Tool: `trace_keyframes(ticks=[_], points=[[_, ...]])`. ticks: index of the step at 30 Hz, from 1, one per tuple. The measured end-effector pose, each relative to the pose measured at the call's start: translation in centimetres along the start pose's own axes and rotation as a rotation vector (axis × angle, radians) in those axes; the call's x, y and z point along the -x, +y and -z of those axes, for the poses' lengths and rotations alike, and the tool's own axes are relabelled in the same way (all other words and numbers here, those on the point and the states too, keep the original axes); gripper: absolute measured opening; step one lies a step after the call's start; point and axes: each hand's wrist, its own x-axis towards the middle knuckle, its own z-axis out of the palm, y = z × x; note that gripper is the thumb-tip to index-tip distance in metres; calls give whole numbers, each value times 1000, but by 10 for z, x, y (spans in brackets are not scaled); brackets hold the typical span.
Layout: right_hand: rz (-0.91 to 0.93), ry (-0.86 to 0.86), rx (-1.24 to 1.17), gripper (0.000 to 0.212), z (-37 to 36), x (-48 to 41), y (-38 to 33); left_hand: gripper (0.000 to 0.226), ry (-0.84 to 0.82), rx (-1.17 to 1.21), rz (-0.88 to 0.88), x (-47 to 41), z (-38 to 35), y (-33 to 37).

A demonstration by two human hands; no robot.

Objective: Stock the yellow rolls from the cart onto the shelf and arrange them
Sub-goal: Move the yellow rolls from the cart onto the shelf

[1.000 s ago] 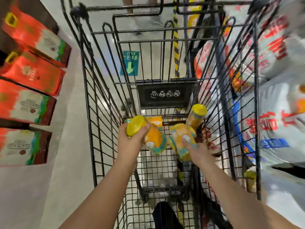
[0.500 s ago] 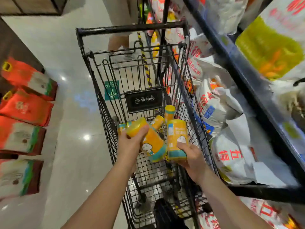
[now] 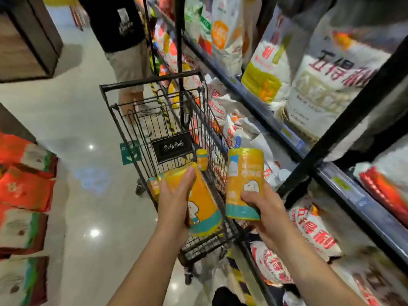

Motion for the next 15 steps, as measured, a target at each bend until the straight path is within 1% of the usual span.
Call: trace_keyframes(ticks=[4, 7, 10, 12, 15], points=[[123, 51, -14, 56, 4, 48, -28, 73, -198, 25, 63, 37, -17, 15], [172, 105, -29, 76, 13, 76, -45, 70, -350, 56, 97, 55, -32, 21], [222, 184, -46, 102, 25, 104, -63, 71, -484, 43, 154, 72, -50, 25], [255, 229, -61, 105, 36, 123, -73, 66, -555, 11, 171, 85, -64, 25], [324, 295, -72, 95, 54, 156, -85, 61, -610, -26, 153, 107, -93, 17]])
